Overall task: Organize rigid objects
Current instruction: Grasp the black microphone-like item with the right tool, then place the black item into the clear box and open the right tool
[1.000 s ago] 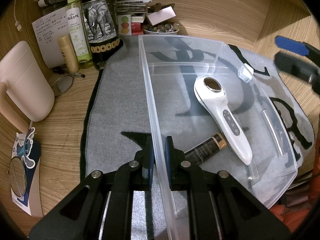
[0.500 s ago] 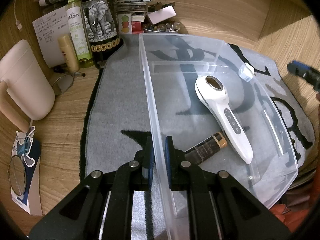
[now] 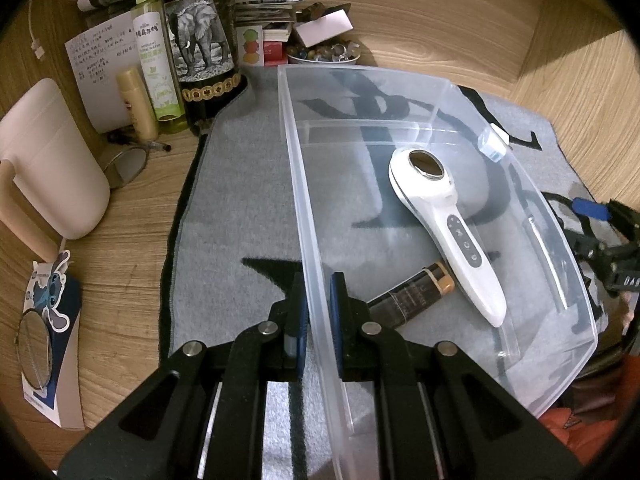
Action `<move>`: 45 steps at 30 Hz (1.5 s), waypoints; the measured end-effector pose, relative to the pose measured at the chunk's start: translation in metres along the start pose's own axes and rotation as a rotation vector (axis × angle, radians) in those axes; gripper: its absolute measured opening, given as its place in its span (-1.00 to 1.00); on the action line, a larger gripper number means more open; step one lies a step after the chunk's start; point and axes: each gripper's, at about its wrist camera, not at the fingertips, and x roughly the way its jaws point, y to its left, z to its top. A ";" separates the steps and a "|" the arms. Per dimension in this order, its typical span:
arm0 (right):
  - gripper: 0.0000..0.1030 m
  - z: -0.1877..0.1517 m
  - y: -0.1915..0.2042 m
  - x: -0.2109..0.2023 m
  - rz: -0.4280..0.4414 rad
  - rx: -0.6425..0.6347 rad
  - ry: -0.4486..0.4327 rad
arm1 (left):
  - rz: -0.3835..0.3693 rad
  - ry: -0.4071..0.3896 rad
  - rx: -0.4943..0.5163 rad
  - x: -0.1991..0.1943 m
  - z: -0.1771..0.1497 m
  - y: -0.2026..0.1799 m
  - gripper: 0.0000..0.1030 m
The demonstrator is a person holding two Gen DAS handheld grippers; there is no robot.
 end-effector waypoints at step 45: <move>0.12 0.076 0.067 -0.038 0.160 -0.149 -0.251 | -0.002 -0.007 -0.005 -0.002 0.000 -0.003 -0.80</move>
